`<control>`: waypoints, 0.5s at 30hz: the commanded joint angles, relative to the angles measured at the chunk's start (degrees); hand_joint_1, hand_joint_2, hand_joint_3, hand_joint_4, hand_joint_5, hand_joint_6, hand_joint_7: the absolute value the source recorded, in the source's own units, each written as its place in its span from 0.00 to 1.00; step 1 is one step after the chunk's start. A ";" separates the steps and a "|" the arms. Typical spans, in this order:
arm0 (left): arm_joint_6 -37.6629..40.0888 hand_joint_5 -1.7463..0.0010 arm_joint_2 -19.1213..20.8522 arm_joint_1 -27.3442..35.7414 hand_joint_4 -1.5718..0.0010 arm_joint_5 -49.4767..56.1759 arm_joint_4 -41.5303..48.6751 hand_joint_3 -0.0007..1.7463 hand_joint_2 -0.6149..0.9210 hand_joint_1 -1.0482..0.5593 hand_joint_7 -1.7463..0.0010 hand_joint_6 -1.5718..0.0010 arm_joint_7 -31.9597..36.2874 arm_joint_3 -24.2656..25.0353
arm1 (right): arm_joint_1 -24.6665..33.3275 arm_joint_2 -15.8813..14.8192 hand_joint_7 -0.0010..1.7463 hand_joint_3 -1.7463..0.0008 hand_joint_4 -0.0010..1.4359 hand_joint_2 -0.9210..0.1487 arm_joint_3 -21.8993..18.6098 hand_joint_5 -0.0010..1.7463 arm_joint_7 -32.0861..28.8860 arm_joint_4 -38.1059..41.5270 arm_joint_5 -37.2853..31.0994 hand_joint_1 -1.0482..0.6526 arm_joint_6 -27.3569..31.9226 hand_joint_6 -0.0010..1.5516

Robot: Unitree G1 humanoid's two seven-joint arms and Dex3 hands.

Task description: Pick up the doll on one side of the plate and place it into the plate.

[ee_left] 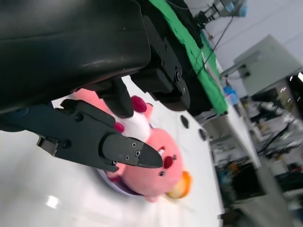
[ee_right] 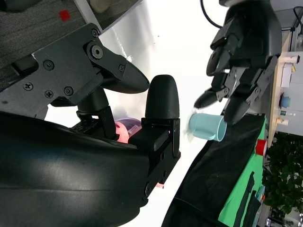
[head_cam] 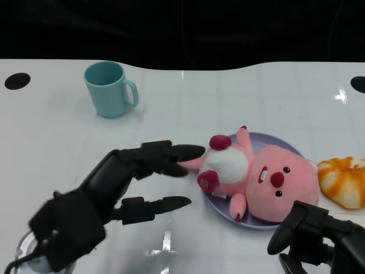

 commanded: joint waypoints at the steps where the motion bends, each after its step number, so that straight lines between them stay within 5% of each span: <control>1: 5.44 0.39 -2.11 3.66 0.56 -4.29 -4.66 0.42 0.82 0.57 0.71 0.45 2.14 2.27 | -0.17 -0.67 0.82 0.39 0.43 0.32 -0.52 1.00 0.07 0.30 0.35 0.49 -0.32 0.34; 6: 19.85 0.20 -5.13 8.55 0.49 -9.70 -13.23 0.73 0.71 0.58 0.38 0.49 6.75 4.47 | -0.26 -0.63 0.82 0.39 0.43 0.32 -0.58 1.00 0.02 0.17 0.54 0.49 0.11 0.35; 11: 33.49 0.02 -6.56 11.43 0.50 -18.45 -19.16 0.75 0.73 0.58 0.18 0.54 8.80 7.36 | -0.33 -0.62 0.82 0.40 0.44 0.31 -0.48 1.00 0.02 0.10 0.57 0.49 0.15 0.35; 15: 40.04 0.00 -6.92 11.85 0.50 -23.46 -21.04 0.74 0.75 0.57 0.15 0.54 9.76 9.80 | -0.36 -0.63 0.82 0.39 0.44 0.31 -0.48 0.99 0.07 0.13 0.59 0.49 0.04 0.35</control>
